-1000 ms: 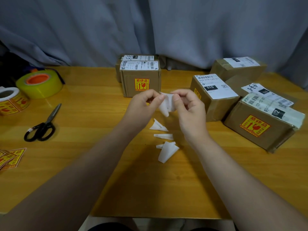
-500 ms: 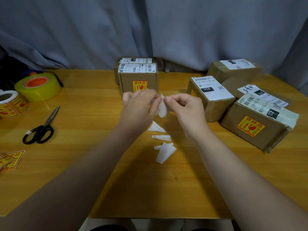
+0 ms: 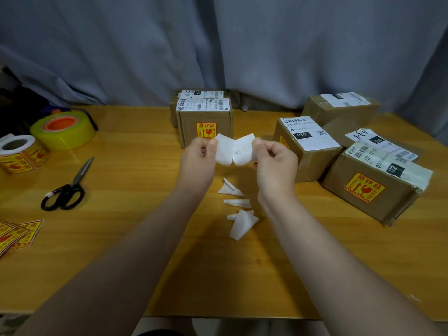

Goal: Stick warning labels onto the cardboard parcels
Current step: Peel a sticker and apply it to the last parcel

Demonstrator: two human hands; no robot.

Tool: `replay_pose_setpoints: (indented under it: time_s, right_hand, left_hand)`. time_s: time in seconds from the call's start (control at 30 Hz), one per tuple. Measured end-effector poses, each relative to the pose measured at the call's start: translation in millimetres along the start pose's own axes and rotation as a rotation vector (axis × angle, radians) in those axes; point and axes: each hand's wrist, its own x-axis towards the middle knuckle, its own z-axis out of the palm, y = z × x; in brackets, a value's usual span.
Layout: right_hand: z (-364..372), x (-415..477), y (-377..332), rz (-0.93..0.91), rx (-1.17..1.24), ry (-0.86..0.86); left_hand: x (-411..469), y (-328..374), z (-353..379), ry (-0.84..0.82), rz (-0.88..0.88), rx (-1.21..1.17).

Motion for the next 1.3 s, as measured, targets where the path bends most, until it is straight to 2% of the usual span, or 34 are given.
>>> replay_pose_setpoints:
  time_s: [0.17, 0.2, 0.3, 0.37, 0.43, 0.5, 0.57, 0.73, 0.93, 1.07, 1.2, 1.3]
  right_hand:
    - [-15.1, 16.7, -1.7, -0.088, 0.112, 0.217]
    - [-20.2, 20.9, -3.2, -0.131, 0.081, 0.206]
    - [-19.1, 16.1, -6.1, -0.283, -0.126, -0.019]
    - [-13.3, 8.1, -6.1, -0.356, -0.211, -0.138]
    - [-13.7, 6.5, -5.6, -0.393, -0.236, -0.171]
    - [-19.5, 12.2, -4.2, -0.405, -0.262, -0.167]
    - [-26.0, 18.4, -3.9, -0.430, -0.321, -0.154]
    - [-43.5, 49.8, -22.5, -0.499, -0.495, -0.125]
    - [-84.5, 131.6, -52.4, -0.397, -0.759, -0.048]
    - [-119.1, 188.6, -53.2, -0.252, -0.851, -0.040]
    - [-156.6, 241.7, -37.2, -0.055, -0.924, -0.086]
    - [-178.1, 271.0, -32.1, 0.023, -0.840, -0.123]
  left_hand:
    - [9.3, -13.3, -20.3, 0.177, -0.148, 0.019]
    - [11.0, -21.6, -26.3, 0.163, -0.156, 0.044]
    - [7.5, -29.4, -22.6, -0.087, -0.088, 0.160]
    - [6.4, -27.7, -15.7, -0.244, -0.034, 0.335]
    - [6.5, -25.6, -16.4, -0.353, -0.011, 0.594]
    - [9.8, -27.7, -20.1, -0.372, 0.019, 0.879]
    - [10.3, -25.6, -21.8, -0.323, 0.055, 0.992]
    - [17.1, 10.2, -6.4, -0.229, 0.263, 0.760]
    - [47.3, 69.2, 50.1, -0.322, 0.409, 0.612]
    - [75.9, 99.1, 106.7, -0.402, 0.396, 0.512]
    - [108.2, 111.9, 171.9, -0.561, 0.348, 0.503]
    - [130.4, 115.6, 209.5, -0.709, 0.246, 0.441]
